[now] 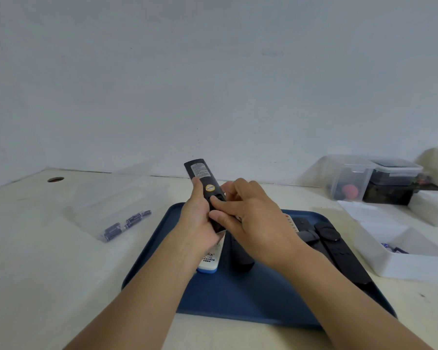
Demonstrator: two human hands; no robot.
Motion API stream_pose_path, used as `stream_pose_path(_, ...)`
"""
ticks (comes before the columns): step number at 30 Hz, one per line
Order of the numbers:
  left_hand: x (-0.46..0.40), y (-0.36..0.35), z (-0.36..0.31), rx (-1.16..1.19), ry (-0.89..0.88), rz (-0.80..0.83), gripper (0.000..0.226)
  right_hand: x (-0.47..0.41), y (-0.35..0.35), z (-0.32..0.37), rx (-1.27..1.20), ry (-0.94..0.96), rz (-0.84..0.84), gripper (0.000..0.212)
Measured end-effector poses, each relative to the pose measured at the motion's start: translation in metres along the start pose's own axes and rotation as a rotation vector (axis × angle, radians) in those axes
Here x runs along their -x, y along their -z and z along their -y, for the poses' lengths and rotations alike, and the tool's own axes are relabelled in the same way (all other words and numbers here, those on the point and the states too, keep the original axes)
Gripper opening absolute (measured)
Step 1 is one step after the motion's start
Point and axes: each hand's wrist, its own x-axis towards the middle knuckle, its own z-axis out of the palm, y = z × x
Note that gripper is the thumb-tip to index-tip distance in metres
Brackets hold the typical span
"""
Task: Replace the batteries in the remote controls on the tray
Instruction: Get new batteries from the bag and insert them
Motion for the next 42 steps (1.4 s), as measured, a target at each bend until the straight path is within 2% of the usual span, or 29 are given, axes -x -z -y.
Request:
stream_pose_path(4,-0.003,0.004,-0.006,0.121,0.017,-0.063,0.068,0.001,0.001,0.006,0.144,0.014,0.147,0.06)
stream_pose_path(7,-0.01,0.009,-0.006,0.108,-0.012,-0.113,0.068,0.004,-0.003,0.009,0.125,-0.002,0.234,0.068)
stream_pose_path(10,-0.013,0.009,-0.005,0.069,-0.025,-0.031,0.067,0.004,0.0,0.004,-0.083,-0.063,0.178,0.057)
stream_pose_path(12,-0.015,0.004,-0.003,0.068,-0.043,0.05,0.066,0.002,0.004,-0.004,-0.232,-0.143,0.008,0.047)
stream_pose_path(14,-0.017,0.001,0.002,0.025,-0.041,0.111,0.069,-0.003,0.014,-0.015,-0.385,-0.313,-0.118,0.038)
stream_pose_path(15,-0.018,0.0,0.004,-0.007,-0.036,0.129,0.07,-0.005,0.019,-0.021,-0.44,-0.384,-0.115,0.033)
stream_pose_path(17,-0.019,0.0,0.007,-0.039,-0.032,0.147,0.071,-0.007,0.028,-0.032,-0.621,-0.456,0.002,0.025)
stream_pose_path(19,-0.02,0.001,0.009,-0.019,-0.03,0.152,0.071,-0.006,0.032,-0.037,-0.792,-0.493,0.094,0.03)
stream_pose_path(25,-0.016,0.001,0.012,-0.059,-0.001,0.171,0.071,-0.003,0.022,-0.043,-0.973,-0.549,0.077,0.041)
stream_pose_path(28,-0.013,-0.001,0.014,-0.061,0.012,0.18,0.071,-0.003,0.02,-0.047,-0.983,-0.567,0.051,0.047)
stream_pose_path(31,-0.012,-0.003,0.013,-0.011,0.016,0.193,0.071,-0.004,0.021,-0.049,-0.845,-0.536,-0.027,0.047)
stream_pose_path(34,-0.01,-0.006,0.014,0.001,0.042,0.21,0.069,-0.004,0.022,-0.048,-0.714,-0.524,-0.143,0.035)
stream_pose_path(39,-0.009,-0.01,0.014,0.015,0.004,0.178,0.06,-0.006,0.033,-0.039,-0.693,-0.517,-0.32,0.016)
stream_pose_path(42,-0.014,-0.007,0.009,0.016,-0.096,0.109,0.053,-0.008,0.046,-0.026,-0.749,-0.407,-0.289,0.013)
